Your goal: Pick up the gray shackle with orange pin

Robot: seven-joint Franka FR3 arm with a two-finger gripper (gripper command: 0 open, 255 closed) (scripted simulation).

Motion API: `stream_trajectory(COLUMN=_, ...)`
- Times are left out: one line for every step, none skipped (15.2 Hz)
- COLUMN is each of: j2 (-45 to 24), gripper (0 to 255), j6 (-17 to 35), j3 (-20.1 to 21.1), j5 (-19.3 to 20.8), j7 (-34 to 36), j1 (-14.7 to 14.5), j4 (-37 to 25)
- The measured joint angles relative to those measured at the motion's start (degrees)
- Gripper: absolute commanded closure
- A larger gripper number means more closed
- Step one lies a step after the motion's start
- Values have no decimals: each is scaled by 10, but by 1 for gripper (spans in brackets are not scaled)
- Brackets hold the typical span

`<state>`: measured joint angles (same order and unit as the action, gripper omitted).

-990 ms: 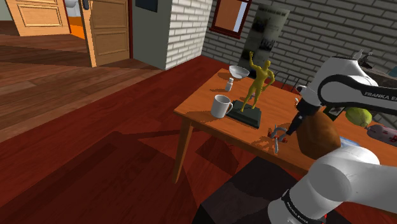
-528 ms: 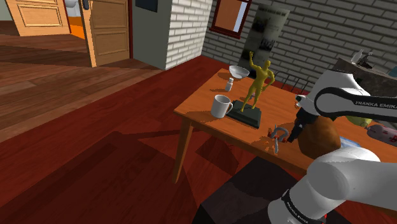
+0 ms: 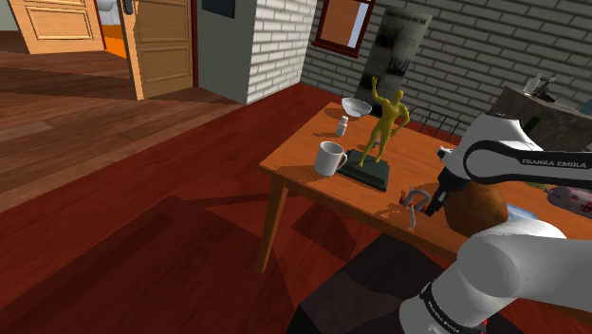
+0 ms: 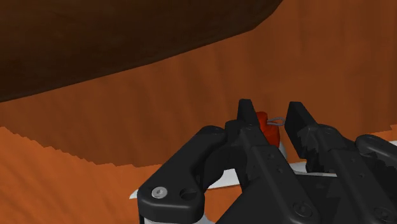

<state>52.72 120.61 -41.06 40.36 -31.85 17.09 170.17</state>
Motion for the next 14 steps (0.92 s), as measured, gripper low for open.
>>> stream_trajectory(j2=0, gripper=255, j6=0, j3=0, j5=0, j7=0, j1=0, j4=0)
stream_trajectory(j2=0, gripper=255, j6=0, j3=0, j5=0, j7=0, j1=0, j4=0)
stream_trajectory(j2=0, gripper=255, j6=0, j3=0, j5=0, j7=0, j1=0, j4=0)
stream_trajectory(j2=0, gripper=255, j6=0, j3=0, j5=0, j7=0, j1=0, j4=0)
stream_trajectory(j2=0, gripper=255, j6=0, j3=0, j5=0, j7=0, j1=0, j4=0)
stream_trajectory(j2=0, gripper=255, j6=0, j3=0, j5=0, j7=0, j1=0, j4=0)
stream_trajectory(j2=-1, gripper=255, j6=1, j3=0, j5=0, j7=0, j1=0, j4=0)
stream_trajectory(j2=3, gripper=255, j6=-4, j3=2, j5=-3, j7=-1, j1=-1, j4=-2)
stream_trajectory(j2=9, gripper=255, j6=-14, j3=7, j5=-7, j7=-2, j1=-1, j4=-5)
stream_trajectory(j2=13, gripper=255, j6=-21, j3=12, j5=-12, j7=-2, j1=-3, j4=-9)
stream_trajectory(j2=18, gripper=255, j6=-31, j3=17, j5=-18, j7=-3, j1=-4, j4=-14)
stream_trajectory(j2=25, gripper=255, j6=-41, j3=22, j5=-22, j7=-5, j1=-4, j4=-18)
stream_trajectory(j2=29, gripper=255, j6=-50, j3=26, j5=-27, j7=-7, j1=-5, j4=-23)
stream_trajectory(j2=34, gripper=255, j6=-60, j3=32, j5=-34, j7=-7, j1=-7, j4=-28)
